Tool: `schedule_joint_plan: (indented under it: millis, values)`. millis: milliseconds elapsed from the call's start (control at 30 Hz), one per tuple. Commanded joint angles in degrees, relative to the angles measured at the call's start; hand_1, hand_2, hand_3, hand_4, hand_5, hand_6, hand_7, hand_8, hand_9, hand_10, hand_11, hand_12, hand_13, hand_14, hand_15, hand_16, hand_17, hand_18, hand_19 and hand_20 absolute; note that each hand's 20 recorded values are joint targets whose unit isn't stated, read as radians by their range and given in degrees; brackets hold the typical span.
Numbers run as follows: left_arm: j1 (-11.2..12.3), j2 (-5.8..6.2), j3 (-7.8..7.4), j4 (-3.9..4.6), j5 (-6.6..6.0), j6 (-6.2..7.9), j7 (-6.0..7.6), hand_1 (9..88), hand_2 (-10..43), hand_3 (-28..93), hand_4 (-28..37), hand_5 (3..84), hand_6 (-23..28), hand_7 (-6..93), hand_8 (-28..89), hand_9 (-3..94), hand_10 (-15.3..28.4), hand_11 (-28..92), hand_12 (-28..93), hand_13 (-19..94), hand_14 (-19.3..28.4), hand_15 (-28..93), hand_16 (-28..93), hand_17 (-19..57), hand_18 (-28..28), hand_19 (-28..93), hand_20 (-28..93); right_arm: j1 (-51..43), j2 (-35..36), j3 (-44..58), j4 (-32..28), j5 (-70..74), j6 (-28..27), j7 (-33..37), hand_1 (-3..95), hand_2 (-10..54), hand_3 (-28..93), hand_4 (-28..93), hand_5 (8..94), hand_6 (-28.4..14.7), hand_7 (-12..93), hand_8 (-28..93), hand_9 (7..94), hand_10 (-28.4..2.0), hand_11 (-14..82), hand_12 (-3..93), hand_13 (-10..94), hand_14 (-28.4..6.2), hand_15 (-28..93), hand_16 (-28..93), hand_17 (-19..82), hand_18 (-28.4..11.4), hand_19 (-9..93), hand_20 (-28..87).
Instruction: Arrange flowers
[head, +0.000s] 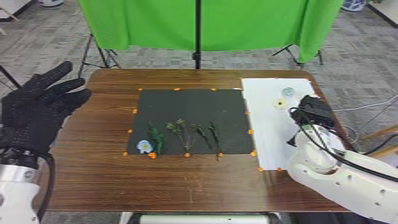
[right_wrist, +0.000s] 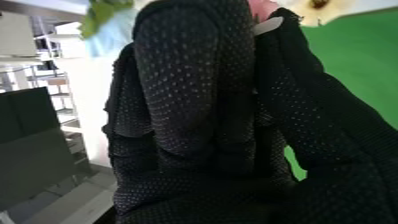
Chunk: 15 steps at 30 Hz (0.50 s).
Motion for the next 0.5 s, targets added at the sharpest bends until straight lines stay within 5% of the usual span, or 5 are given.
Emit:
schedule_joint_plan:
  millis: [33, 267, 500]
  values:
    - [0.79, -0.19, -0.11, 0.04, -0.27, -0.16, -0.07, 21.9, 8.1, 77, -26.2, 36.3, 10.3, 15.0, -10, 34.9, 22.3, 31, 12, 28, 28.4, 62, -13, -6.1, 26.8, 66, 14, 2.18, -0.32, 1.22, -2.04, -1.87, 1.12, -0.7, 57.4, -9.5, 72, -28, 84.3, 0.6, 25, 5, 93.7, -5.5, 16.6, 31.6, 89, -2.5, 49, 22, 41, -17.9, 93, 0]
    - [-0.64, 0.12, -0.57, 0.01, 0.13, -0.6, -1.09, 22.0, 8.1, 77, -26.2, 36.4, 10.3, 15.1, -10, 34.8, 22.2, 31, 12, 28, 28.4, 62, -13, -6.1, 26.8, 66, 14, 10.79, -5.68, -5.02, -4.32, -1.75, 2.32, -5.98, 57.4, -9.5, 72, -28, 84.6, 0.4, 24, 6, 93.7, -5.5, 16.9, 31.6, 89, -2.6, 50, 22, 40, -18.1, 93, 0]
    - [-6.38, 1.74, 2.36, 1.56, 0.08, -1.54, -2.02, 22.0, 8.1, 77, -26.2, 36.4, 10.3, 15.0, -10, 34.8, 22.2, 31, 12, 28, 28.4, 62, -13, -6.1, 26.8, 66, 14, 17.16, -18.93, -8.81, -0.08, 2.62, -0.2, -12.34, 56.9, -9.5, 73, -28, 84.3, 0.5, 24, 6, 93.7, -5.5, 16.6, 31.9, 88, -2.8, 50, 23, 40, -18.2, 93, 1]
